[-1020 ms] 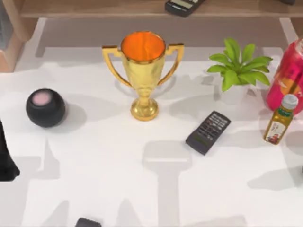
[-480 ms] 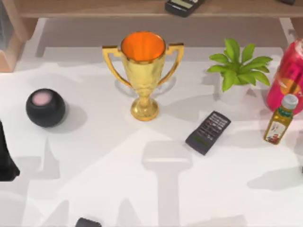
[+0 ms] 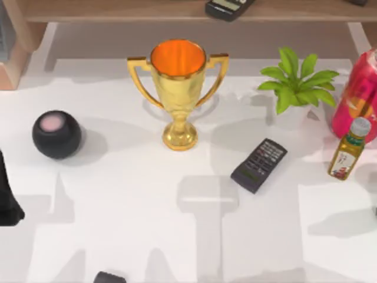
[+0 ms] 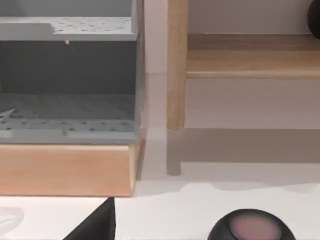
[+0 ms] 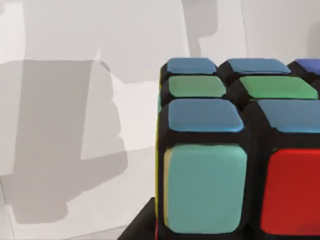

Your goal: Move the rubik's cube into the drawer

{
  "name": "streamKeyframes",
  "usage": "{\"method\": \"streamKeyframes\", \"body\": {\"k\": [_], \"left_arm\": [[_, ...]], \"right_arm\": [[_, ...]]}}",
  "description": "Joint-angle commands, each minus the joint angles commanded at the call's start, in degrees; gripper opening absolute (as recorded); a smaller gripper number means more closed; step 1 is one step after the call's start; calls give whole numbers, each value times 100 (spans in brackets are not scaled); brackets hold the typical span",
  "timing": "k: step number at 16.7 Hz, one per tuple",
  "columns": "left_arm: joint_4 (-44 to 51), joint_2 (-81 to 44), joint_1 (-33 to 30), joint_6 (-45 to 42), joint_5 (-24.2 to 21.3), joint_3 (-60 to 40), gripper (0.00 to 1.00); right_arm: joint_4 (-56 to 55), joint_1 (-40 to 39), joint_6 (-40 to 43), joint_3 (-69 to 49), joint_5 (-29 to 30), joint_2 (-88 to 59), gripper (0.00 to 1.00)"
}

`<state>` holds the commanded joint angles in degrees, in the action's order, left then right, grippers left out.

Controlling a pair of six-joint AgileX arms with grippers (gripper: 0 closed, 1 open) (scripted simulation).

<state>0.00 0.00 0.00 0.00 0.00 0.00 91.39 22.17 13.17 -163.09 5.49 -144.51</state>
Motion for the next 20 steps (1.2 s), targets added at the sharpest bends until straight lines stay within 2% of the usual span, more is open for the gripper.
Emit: {"method": "streamKeyframes", "body": {"k": [5,11,20], "left_arm": [[0,0,0,0,0,0,100],[0,0,0,0,0,0,100],[0,0,0,0,0,0,100]], "right_arm": [[591,-38,662,-311,-504,-1305,0],[643,-36,722,-324,-540,-1409,0],[643,-36,722,-324,-540,-1409,68]]}}
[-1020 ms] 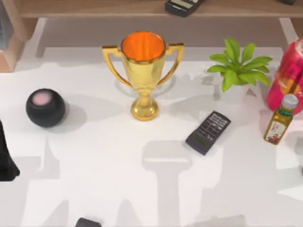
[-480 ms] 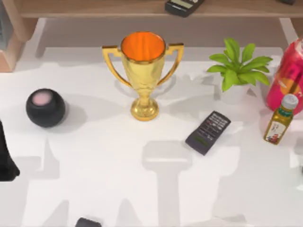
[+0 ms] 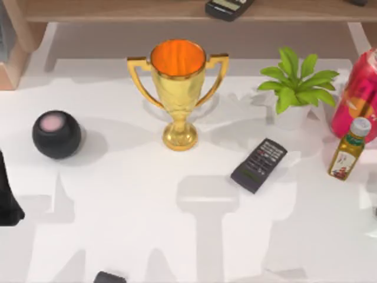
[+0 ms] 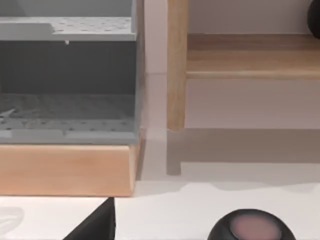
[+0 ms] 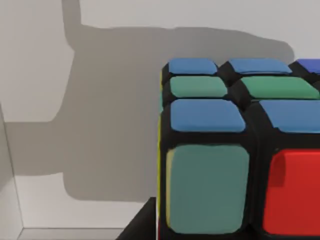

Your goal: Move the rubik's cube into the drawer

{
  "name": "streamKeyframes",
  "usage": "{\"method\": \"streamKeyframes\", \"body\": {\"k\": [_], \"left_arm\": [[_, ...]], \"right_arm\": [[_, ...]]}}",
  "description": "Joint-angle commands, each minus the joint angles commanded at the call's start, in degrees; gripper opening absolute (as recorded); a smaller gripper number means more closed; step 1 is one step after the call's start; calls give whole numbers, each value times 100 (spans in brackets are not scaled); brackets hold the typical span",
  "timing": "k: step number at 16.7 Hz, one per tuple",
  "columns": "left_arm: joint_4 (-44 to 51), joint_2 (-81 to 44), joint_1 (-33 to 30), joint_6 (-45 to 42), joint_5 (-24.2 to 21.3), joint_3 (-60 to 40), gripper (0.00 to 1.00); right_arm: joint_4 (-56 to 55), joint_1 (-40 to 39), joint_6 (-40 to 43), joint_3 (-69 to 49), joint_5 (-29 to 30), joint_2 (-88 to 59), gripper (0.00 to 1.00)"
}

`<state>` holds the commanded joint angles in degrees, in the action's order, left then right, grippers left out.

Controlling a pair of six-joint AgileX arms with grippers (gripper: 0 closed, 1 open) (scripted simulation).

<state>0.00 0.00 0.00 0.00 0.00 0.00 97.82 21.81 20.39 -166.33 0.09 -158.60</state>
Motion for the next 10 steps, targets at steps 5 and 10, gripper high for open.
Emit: {"method": "streamKeyframes", "body": {"k": [5,10], "left_arm": [[0,0,0,0,0,0,100],[0,0,0,0,0,0,100]], "right_arm": [[0,0,0,0,0,0,100],[0,0,0,0,0,0,100]]}}
